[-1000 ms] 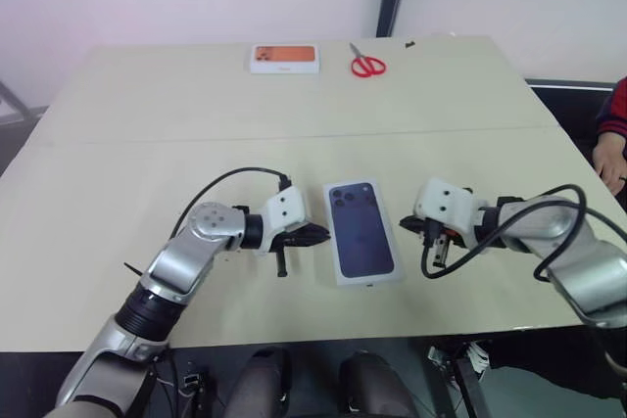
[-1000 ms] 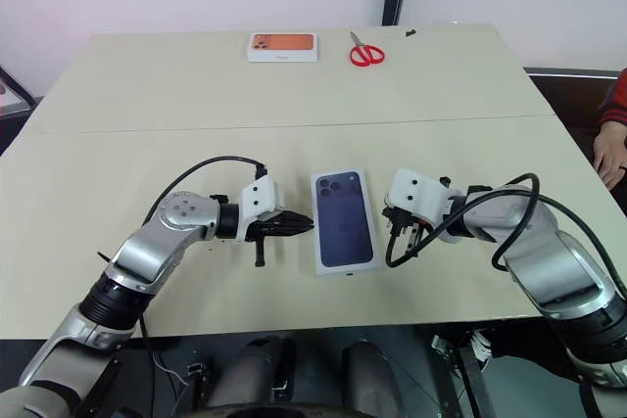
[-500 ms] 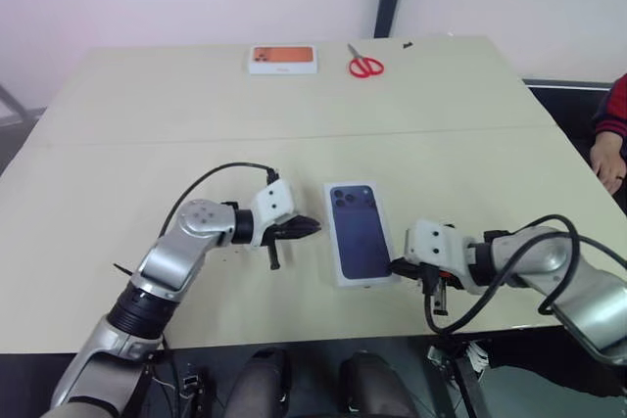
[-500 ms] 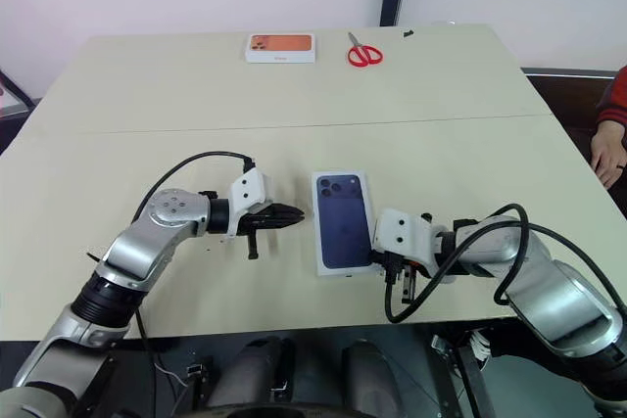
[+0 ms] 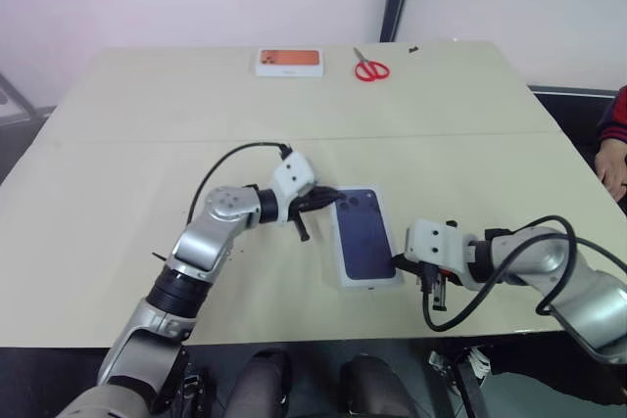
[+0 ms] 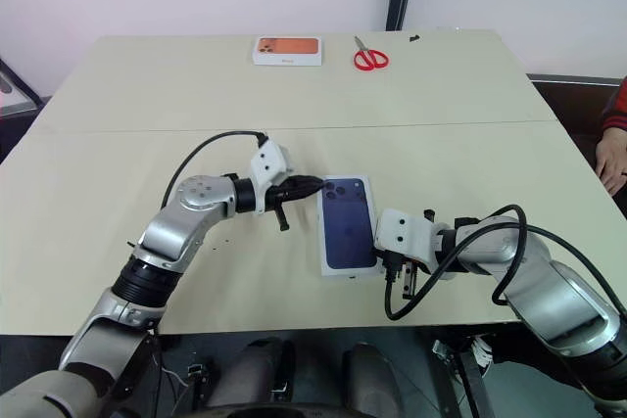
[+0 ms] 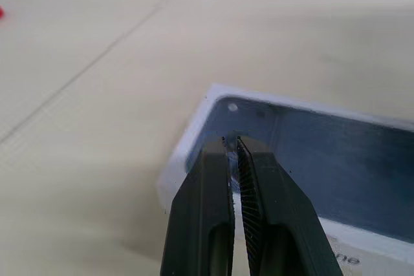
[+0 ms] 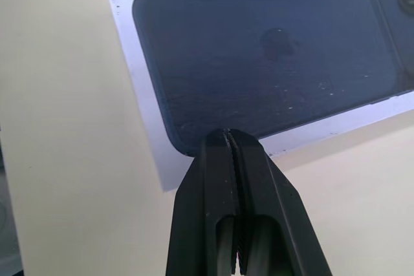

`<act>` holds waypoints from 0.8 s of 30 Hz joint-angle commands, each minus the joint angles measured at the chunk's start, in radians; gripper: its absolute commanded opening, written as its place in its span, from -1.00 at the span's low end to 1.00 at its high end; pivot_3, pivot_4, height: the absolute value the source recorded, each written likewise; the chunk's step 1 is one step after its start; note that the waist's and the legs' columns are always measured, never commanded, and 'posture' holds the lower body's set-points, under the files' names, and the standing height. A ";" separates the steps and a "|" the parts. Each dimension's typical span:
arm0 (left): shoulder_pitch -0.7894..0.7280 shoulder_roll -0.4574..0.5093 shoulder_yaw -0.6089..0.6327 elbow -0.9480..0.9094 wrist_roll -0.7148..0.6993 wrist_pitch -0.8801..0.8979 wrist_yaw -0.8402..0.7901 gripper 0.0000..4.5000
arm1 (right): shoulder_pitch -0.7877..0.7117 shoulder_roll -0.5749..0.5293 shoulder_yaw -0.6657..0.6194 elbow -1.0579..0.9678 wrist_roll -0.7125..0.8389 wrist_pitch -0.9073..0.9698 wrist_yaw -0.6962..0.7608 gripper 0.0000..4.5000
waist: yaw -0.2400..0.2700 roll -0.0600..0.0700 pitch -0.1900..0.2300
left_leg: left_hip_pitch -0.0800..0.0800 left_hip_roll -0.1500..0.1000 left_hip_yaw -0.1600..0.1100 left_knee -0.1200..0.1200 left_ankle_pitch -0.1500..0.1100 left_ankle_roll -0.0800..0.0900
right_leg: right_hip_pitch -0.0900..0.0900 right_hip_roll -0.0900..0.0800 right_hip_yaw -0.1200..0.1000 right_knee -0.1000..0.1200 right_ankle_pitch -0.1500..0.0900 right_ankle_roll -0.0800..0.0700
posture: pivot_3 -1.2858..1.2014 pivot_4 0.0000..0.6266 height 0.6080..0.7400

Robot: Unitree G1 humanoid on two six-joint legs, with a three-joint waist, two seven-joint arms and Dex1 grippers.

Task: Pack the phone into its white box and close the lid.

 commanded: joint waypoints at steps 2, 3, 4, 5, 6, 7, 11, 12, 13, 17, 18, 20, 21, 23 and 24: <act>0.000 0.037 -0.049 -0.004 0.049 -0.003 -0.032 -0.86 | 0.018 -0.003 0.002 0.000 -0.012 0.016 -0.013 -0.97 | 0.002 0.000 0.000 | 0.000 0.000 0.000 0.000 0.000 0.000 | 0.000 0.000 0.000 0.000 0.000 0.000 | 0.03 -0.52 1.00; 0.004 0.042 -0.054 -0.004 0.055 -0.005 -0.033 -0.86 | 0.019 -0.005 -0.002 -0.001 -0.012 0.016 -0.014 -0.97 | 0.002 0.000 0.000 | 0.000 0.000 0.000 0.000 0.000 0.000 | 0.001 0.000 0.000 0.000 0.000 0.000 | 0.03 -0.52 1.00; 0.006 0.043 -0.056 -0.003 0.061 -0.006 -0.033 -0.86 | 0.020 -0.006 -0.005 -0.001 -0.011 0.015 -0.013 -0.97 | 0.002 0.000 0.000 | 0.001 0.000 0.000 0.000 0.000 0.000 | 0.001 0.000 0.000 -0.001 0.000 0.000 | 0.03 -0.52 1.00; 0.010 0.045 -0.053 -0.002 0.067 -0.009 -0.028 -0.86 | 0.018 -0.007 -0.008 0.000 -0.011 0.014 -0.013 -0.97 | 0.002 0.000 0.000 | 0.001 0.000 0.000 0.000 0.000 0.000 | 0.002 0.000 0.000 -0.001 0.000 0.000 | 0.03 -0.52 1.00; 0.011 0.045 -0.051 -0.001 0.071 -0.012 -0.023 -0.86 | 0.018 -0.008 -0.011 0.002 -0.011 0.012 -0.012 -0.97 | 0.003 0.000 0.000 | 0.002 0.000 0.000 0.000 0.000 0.000 | 0.003 0.000 0.000 -0.001 0.000 0.000 | 0.03 -0.52 1.00; 0.014 0.044 -0.042 -0.004 0.069 -0.014 -0.018 -0.86 | 0.016 -0.007 -0.016 0.007 -0.011 0.008 -0.012 -0.97 | 0.002 0.000 0.000 | 0.003 0.000 0.000 0.000 0.000 0.000 | 0.004 0.000 0.000 -0.002 0.000 0.000 | 0.03 -0.52 1.00; 0.053 0.074 0.016 -0.056 0.038 -0.009 -0.023 -0.86 | -0.008 0.018 -0.056 0.052 -0.009 -0.035 -0.029 -0.97 | 0.002 0.000 0.000 | 0.003 0.000 0.000 -0.001 0.000 0.000 | 0.003 0.000 0.000 -0.002 0.000 0.000 | 0.03 -0.52 1.00; 0.083 0.099 0.055 -0.085 0.010 -0.002 -0.034 -0.86 | -0.030 0.045 -0.084 0.084 0.000 -0.054 -0.047 -0.97 | 0.002 0.000 0.000 | 0.003 0.000 0.000 -0.001 0.000 0.000 | 0.003 0.000 0.000 -0.002 0.000 0.000 | 0.03 -0.52 1.00; 0.112 0.123 0.089 -0.109 -0.017 0.008 -0.046 -0.86 | -0.051 0.065 -0.106 0.115 0.004 -0.069 -0.063 -0.97 | -0.003 0.000 0.000 | 0.003 0.000 0.000 -0.001 0.000 0.000 | 0.003 0.000 0.000 -0.002 0.000 0.000 | 0.03 -0.52 1.00; 0.229 0.191 0.212 -0.177 -0.086 0.008 -0.051 -0.86 | -0.122 0.134 -0.187 0.243 0.036 -0.106 -0.094 -0.97 | -0.010 0.001 0.000 | 0.003 0.000 0.000 -0.003 0.000 0.000 | 0.001 0.000 0.001 -0.002 0.000 0.000 | 0.03 -0.52 1.00; 0.270 0.203 0.267 -0.191 -0.110 0.003 -0.038 -0.86 | -0.144 0.158 -0.212 0.282 0.052 -0.111 -0.101 -0.97 | -0.014 0.001 0.000 | 0.003 0.000 0.000 -0.003 0.000 0.000 | 0.001 0.000 0.001 -0.002 0.000 0.000 | 0.03 -0.52 1.00; 0.324 0.210 0.358 -0.220 -0.153 0.003 -0.009 -0.86 | -0.179 0.190 -0.249 0.354 0.075 -0.126 -0.104 -0.97 | -0.017 0.001 0.001 | 0.003 0.000 0.000 -0.004 0.000 0.000 | 0.001 0.000 0.001 -0.002 0.000 0.000 | 0.03 -0.52 1.00; 0.342 0.209 0.392 -0.237 -0.170 0.010 0.009 -0.86 | -0.195 0.200 -0.267 0.395 0.084 -0.138 -0.100 -0.97 | -0.015 0.001 0.001 | 0.003 0.000 0.000 -0.004 0.000 0.000 | 0.002 -0.001 0.000 -0.002 0.000 0.000 | 0.03 -0.52 1.00; 0.371 0.211 0.455 -0.267 -0.203 0.016 0.031 -0.86 | -0.220 0.223 -0.298 0.457 0.109 -0.158 -0.094 -0.97 | -0.008 0.001 0.001 | 0.002 0.000 0.000 -0.003 0.000 0.000 | 0.002 -0.001 0.000 -0.003 0.000 0.000 | 0.03 -0.52 1.00; 0.384 0.213 0.487 -0.280 -0.220 0.021 0.041 -0.86 | -0.234 0.231 -0.310 0.492 0.122 -0.165 -0.085 -0.97 | -0.006 0.001 0.001 | 0.002 0.000 0.000 -0.003 0.000 0.000 | 0.002 -0.001 0.000 -0.003 0.000 0.000 | 0.03 -0.52 1.00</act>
